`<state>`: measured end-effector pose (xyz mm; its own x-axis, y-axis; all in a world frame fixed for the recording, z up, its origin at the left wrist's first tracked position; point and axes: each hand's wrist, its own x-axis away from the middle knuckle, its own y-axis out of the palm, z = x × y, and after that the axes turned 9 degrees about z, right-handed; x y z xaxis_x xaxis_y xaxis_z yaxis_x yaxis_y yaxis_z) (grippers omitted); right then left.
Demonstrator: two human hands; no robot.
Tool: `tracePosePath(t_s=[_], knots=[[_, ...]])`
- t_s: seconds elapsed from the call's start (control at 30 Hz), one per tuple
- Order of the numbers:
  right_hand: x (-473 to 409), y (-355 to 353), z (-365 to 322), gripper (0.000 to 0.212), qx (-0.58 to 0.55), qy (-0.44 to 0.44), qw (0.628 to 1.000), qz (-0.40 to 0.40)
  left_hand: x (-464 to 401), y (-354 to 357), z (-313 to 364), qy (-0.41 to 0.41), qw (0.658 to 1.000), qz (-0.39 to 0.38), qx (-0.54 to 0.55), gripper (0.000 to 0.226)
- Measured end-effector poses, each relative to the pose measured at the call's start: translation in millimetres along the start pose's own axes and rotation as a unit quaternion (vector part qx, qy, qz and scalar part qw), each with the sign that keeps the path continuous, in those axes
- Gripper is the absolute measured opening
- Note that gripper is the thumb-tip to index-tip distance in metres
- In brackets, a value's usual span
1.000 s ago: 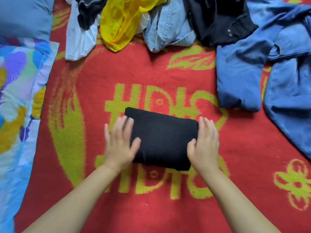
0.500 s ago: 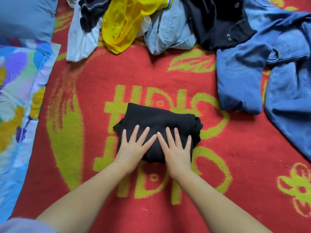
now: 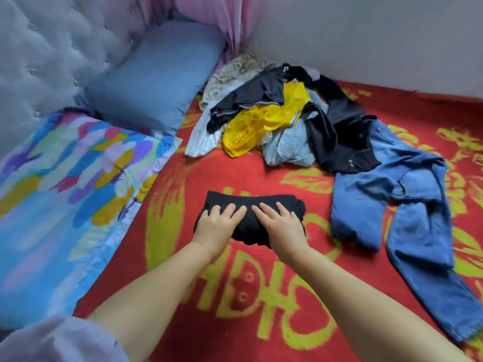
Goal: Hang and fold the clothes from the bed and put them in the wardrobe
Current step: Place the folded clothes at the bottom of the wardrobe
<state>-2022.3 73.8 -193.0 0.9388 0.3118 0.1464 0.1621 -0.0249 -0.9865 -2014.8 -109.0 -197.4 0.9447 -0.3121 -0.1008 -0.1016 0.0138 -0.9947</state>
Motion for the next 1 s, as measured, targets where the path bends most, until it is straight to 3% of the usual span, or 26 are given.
tracePosePath(t_s=[0.2, 0.37, 0.43, 0.67, 0.9, 1.0], knots=[[33, -99, -104, 0.084, 0.034, -0.199, 0.978, 0.053, 118, -124, -35, -0.154, 0.985, 0.046, -0.063, 0.063], [92, -141, -212, 0.084, 0.057, -0.351, 0.931, 0.088, 249, -191, -51, -0.316, 0.939, 0.069, -0.114, 0.072], [124, -148, -257, 0.081, 0.057, -0.41, 0.905, 0.092, 309, -210, -47, -0.373, 0.919, 0.036, -0.124, 0.079], [273, -124, -396, 0.078, 0.058, -0.597, 0.795, 0.087, 527, -256, 4, -0.523, 0.836, -0.003, -0.166, 0.078], [460, -61, -520, 0.086, 0.051, -0.698, 0.714, 0.026, 753, -261, 68, -0.652, 0.743, -0.075, -0.129, 0.071], [543, -35, -562, 0.09, 0.03, -0.724, 0.69, -0.008, 842, -272, 95, -0.68, 0.715, -0.107, -0.122, 0.081]])
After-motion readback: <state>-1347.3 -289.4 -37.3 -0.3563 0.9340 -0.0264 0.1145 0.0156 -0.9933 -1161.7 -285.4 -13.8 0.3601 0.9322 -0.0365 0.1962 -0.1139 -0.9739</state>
